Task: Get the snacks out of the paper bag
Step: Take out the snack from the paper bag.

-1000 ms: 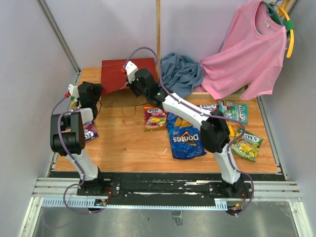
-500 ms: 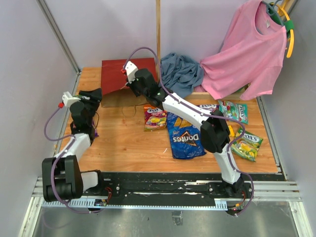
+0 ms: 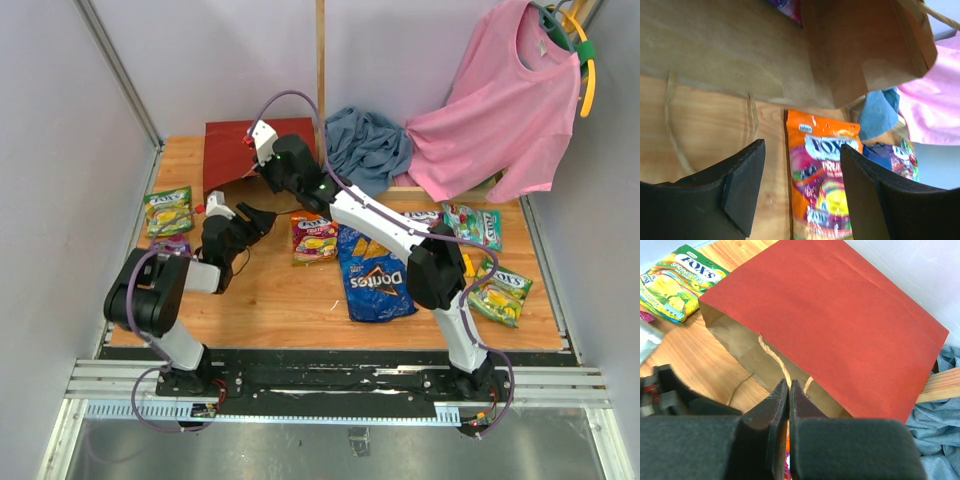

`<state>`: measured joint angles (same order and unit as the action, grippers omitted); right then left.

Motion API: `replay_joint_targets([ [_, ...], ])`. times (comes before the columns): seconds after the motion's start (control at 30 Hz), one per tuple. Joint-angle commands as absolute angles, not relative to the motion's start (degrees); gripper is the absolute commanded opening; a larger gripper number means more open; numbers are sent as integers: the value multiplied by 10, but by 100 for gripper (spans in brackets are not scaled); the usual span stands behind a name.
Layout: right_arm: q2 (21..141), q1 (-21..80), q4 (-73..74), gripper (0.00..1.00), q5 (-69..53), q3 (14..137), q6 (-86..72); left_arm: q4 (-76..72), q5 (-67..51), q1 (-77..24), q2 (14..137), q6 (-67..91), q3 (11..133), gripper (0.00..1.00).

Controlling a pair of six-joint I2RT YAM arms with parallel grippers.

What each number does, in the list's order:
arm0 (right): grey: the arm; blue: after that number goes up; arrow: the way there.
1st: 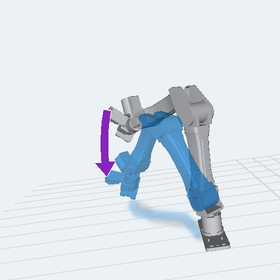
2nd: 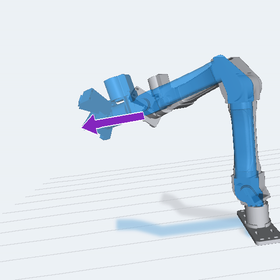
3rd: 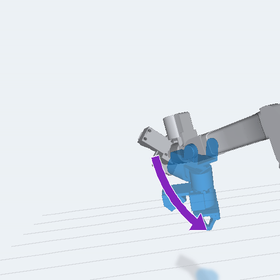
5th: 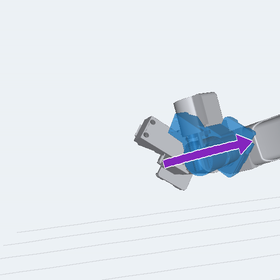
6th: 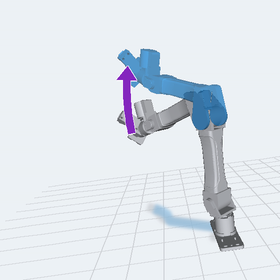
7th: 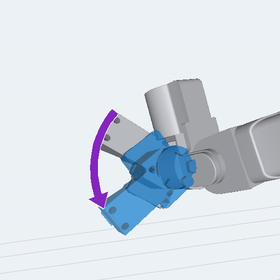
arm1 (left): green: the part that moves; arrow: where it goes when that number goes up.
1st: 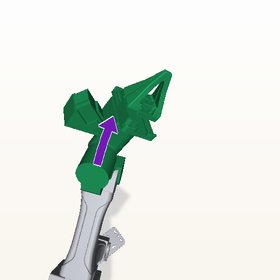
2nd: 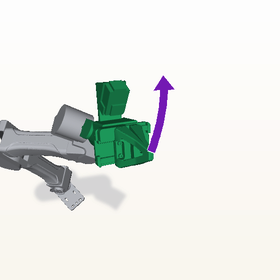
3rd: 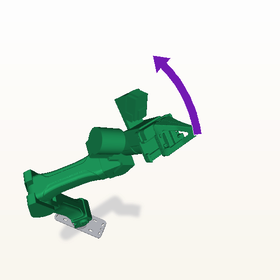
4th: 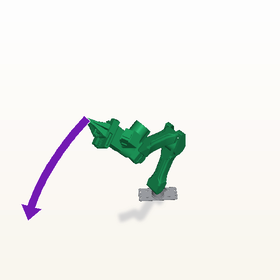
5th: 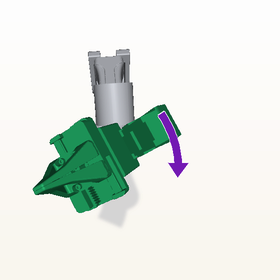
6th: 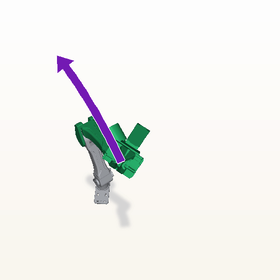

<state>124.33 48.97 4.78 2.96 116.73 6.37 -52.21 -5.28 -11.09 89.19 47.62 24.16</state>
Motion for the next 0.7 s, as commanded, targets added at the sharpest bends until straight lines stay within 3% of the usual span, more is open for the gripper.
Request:
replay_joint_targets([
  [0.0,1218,486,45,1,26,1175,58,-625,-51,-116,983,438,309,65],
  [0.27,1243,484,76,1,27,1224,71,-702,-30,-116,1139,420,428,63],
  [0.67,1239,474,75,1,29,1228,69,-456,92,-133,1228,453,641,62],
])
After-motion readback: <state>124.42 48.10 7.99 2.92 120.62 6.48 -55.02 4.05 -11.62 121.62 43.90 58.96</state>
